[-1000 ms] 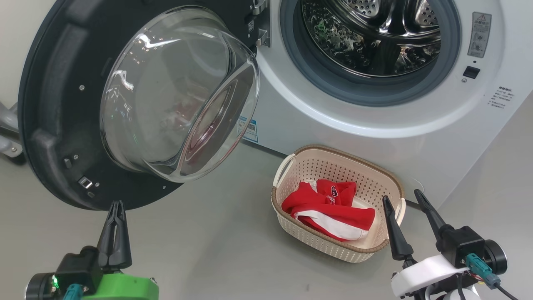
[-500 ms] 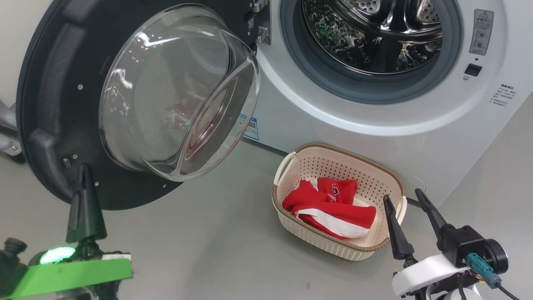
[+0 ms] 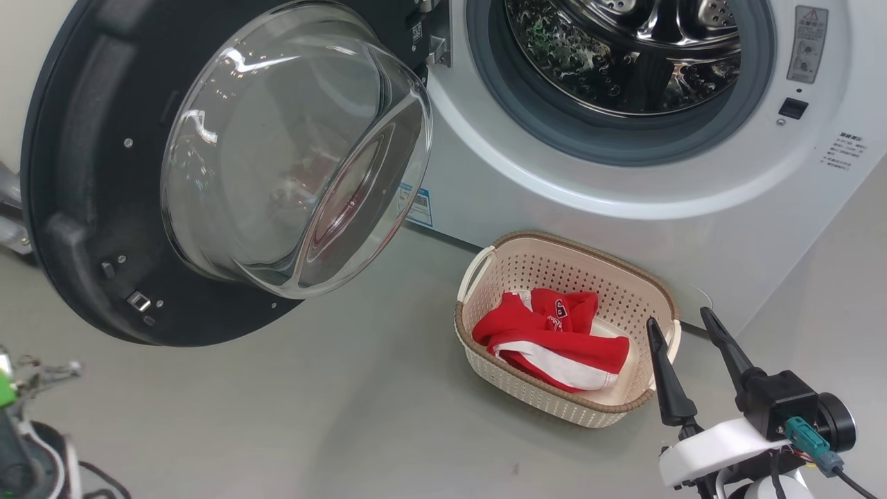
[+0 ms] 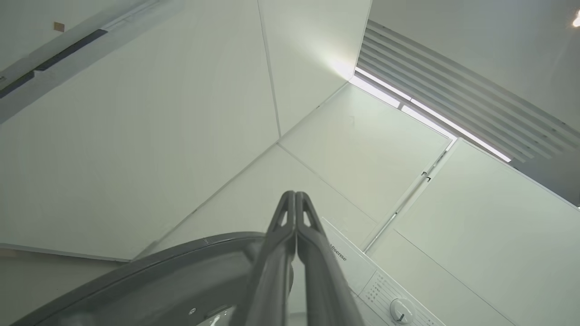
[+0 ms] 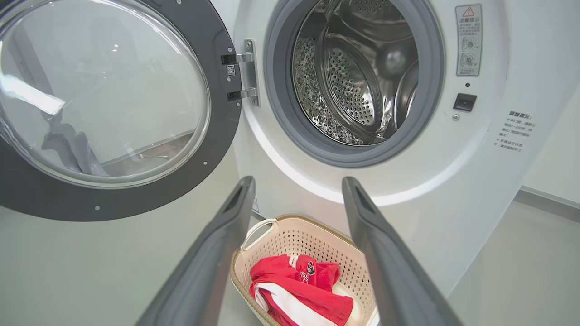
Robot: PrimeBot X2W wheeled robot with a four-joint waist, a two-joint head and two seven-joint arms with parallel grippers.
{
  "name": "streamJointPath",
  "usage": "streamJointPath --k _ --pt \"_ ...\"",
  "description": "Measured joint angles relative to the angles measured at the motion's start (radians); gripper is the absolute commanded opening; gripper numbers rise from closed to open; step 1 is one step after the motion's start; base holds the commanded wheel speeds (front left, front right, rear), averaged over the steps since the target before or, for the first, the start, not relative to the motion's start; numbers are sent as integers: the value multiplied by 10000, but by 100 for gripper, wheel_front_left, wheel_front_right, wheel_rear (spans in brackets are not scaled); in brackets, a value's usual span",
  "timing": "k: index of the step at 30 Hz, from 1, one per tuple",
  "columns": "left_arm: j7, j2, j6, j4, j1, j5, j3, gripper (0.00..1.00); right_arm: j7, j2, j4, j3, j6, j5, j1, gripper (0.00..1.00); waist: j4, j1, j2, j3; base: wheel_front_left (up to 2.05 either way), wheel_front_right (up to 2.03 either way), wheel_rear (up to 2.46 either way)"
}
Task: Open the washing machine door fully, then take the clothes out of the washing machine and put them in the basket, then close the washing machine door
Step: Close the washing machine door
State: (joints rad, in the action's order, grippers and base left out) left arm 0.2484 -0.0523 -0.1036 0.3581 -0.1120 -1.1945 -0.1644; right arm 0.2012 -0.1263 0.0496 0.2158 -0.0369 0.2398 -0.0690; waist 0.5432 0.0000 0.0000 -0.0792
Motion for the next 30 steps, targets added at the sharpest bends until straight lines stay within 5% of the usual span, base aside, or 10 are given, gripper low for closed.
streamJointPath --k 6,12,23,30 --pt "-435 -846 77 -1016 -815 -986 -1248 0 -25 -46 -111 -13 -8 -19 7 100 5 0 0 -145 0 0 0" --pt "-1281 -1611 700 -3007 -1382 -1636 -1799 0 -38 -109 -127 -35 -8 -33 8 100 -27 0 0 -238 0 0 0" --pt "-3150 -2155 1492 -5950 -2187 -2982 -1580 0 -167 -236 -251 -52 -10 -33 4 100 -130 0 0 -291 0 0 0" --pt "-4161 -2428 1609 -7001 -2511 -3283 -1179 0 -247 -267 -334 -52 -10 -33 0 100 -180 0 0 -306 0 0 0"
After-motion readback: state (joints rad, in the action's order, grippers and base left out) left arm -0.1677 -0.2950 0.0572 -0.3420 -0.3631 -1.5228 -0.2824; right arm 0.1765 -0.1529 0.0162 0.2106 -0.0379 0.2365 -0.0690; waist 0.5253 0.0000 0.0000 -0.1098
